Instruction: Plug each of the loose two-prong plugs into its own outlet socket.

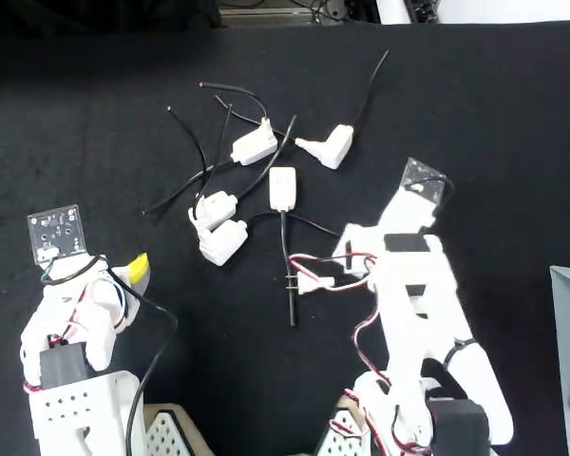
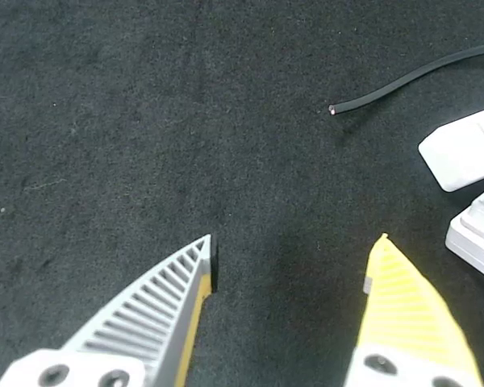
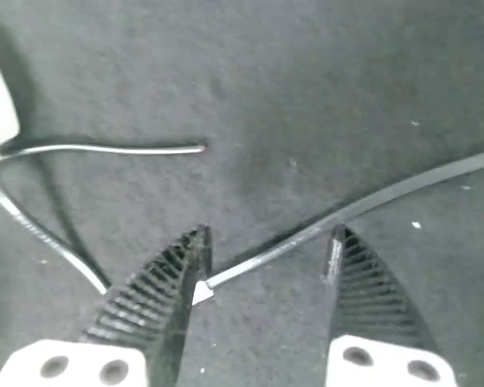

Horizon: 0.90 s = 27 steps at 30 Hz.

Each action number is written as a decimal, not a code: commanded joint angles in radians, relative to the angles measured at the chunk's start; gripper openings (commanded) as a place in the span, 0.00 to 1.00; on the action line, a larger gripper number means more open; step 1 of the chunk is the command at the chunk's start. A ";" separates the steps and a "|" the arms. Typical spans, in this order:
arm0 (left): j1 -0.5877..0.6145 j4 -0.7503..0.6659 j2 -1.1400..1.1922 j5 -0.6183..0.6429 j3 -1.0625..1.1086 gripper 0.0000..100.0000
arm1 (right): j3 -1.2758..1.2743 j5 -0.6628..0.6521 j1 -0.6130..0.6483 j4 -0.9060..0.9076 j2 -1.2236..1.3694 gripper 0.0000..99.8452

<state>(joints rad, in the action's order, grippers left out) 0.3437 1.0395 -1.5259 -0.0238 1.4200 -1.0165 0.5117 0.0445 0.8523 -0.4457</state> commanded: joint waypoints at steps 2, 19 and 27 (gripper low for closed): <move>0.010 -0.005 -0.006 -0.026 0.008 0.30 | 0.007 0.025 0.026 -0.017 -0.019 0.23; 0.010 -0.005 -0.008 -0.026 0.010 0.30 | 0.242 0.115 0.095 0.120 0.309 0.23; 0.010 -0.005 -0.008 -0.026 0.010 0.30 | 0.292 0.158 0.095 0.147 0.443 0.22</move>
<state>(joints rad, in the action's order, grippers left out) 0.3437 1.0395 -1.5259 -0.0391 1.4354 -0.7495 0.6513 0.1243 0.9935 -0.0284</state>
